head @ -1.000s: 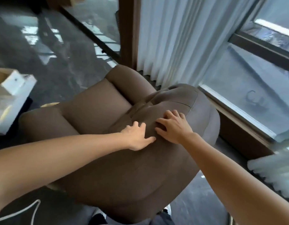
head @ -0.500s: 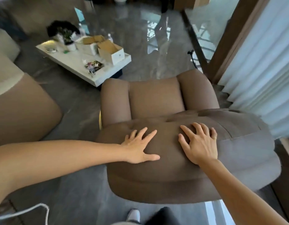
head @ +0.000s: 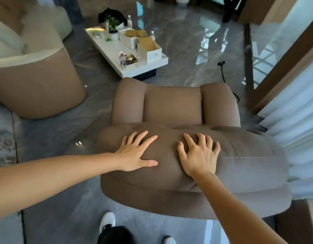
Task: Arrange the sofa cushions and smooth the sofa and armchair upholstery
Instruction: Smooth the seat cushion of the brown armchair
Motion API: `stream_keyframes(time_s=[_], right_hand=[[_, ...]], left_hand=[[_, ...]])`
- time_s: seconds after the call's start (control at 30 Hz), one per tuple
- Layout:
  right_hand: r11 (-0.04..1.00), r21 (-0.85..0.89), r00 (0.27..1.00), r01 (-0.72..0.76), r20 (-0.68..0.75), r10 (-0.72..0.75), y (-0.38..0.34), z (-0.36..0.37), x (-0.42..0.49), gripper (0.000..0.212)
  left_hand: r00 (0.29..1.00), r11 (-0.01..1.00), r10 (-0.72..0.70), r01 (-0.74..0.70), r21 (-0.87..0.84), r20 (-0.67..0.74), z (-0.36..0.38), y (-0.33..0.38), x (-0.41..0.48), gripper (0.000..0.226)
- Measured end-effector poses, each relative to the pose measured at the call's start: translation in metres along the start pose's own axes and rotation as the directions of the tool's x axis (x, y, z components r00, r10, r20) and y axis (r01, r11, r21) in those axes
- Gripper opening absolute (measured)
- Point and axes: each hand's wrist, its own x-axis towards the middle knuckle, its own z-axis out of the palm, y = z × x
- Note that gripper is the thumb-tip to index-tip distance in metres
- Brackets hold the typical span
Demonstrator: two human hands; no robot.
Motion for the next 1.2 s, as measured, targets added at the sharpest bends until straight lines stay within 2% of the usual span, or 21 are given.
stream_keyframes(time_s=[0.23,0.37,0.5,0.77,0.9,1.0,1.1,1.17,1.2], right_hand=[[0.996,-0.011,0.996,0.084,0.013,-0.084,0.066,-0.012,0.020,0.056],[0.992,-0.019,0.992,0.127,0.023,-0.127,0.104,-0.017,0.032,0.057],[0.982,-0.024,0.982,0.185,0.046,-0.184,0.141,-0.021,0.046,0.058],[0.950,0.012,0.949,0.311,0.058,-0.311,0.216,-0.025,0.076,0.057],[0.937,-0.001,0.930,0.350,0.123,-0.347,0.248,-0.030,0.086,0.060],[0.925,-0.021,0.916,0.379,0.153,-0.372,0.267,-0.033,0.094,0.062],[0.936,-0.068,0.914,0.345,0.249,-0.319,0.269,-0.041,0.090,0.067],[0.918,-0.083,0.886,0.387,0.309,-0.346,0.254,-0.047,0.079,0.064],[0.891,-0.057,0.848,0.451,0.341,-0.407,0.238,-0.048,0.073,0.060]], left_hand=[[0.991,0.994,-0.091,0.086,-0.062,-0.095,0.021,0.069,0.013,0.095],[0.985,0.993,-0.092,0.080,-0.087,-0.143,0.037,0.103,0.018,0.093],[0.983,0.993,-0.094,0.081,-0.087,-0.160,0.048,0.131,0.026,0.091],[0.960,0.975,-0.210,0.191,-0.115,-0.184,0.069,0.210,0.055,0.090],[0.936,0.961,-0.271,0.251,-0.115,-0.225,0.080,0.252,0.065,0.090],[0.925,0.945,-0.321,0.299,-0.133,-0.201,0.083,0.280,0.070,0.088],[0.920,0.939,-0.338,0.317,-0.131,-0.196,0.080,0.300,0.061,0.079],[0.911,0.929,-0.370,0.359,-0.090,-0.183,0.073,0.301,0.042,0.074],[0.885,0.902,-0.431,0.427,-0.061,-0.178,0.066,0.296,0.030,0.072]])
